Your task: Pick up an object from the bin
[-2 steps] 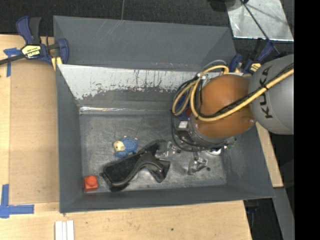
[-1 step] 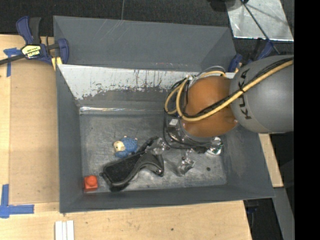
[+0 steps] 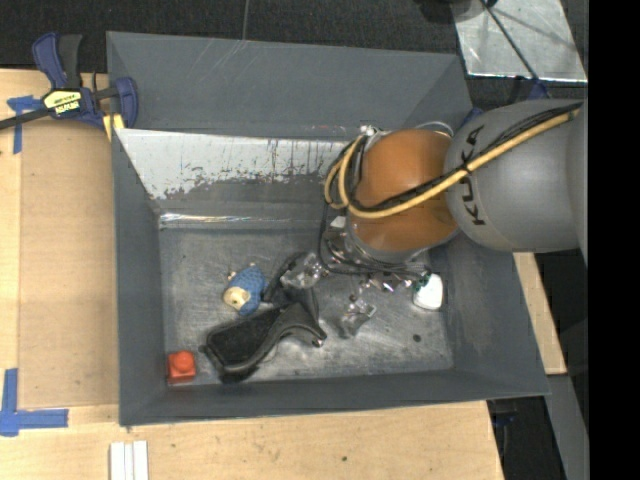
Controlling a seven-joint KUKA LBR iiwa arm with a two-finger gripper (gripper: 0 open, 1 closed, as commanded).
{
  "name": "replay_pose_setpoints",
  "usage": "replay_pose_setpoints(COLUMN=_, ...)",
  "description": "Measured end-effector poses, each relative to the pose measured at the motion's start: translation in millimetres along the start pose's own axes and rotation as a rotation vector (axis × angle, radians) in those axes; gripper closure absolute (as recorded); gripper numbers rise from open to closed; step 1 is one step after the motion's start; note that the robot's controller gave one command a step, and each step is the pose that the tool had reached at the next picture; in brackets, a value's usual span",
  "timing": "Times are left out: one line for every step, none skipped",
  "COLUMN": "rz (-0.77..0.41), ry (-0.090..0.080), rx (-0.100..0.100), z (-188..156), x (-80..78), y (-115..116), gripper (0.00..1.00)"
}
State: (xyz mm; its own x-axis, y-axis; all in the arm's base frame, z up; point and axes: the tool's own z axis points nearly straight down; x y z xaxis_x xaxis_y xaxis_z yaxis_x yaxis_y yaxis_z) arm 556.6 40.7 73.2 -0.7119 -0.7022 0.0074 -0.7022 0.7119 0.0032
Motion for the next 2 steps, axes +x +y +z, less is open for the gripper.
replay_pose_setpoints(rz=-0.001, ry=-0.032, rx=0.015, z=-5, x=-8.2, y=-2, gripper=1.0)
replay_pose_setpoints(rz=0.001, ry=-0.016, rx=0.01, z=-66, x=-10.0, y=-3, gripper=1.0)
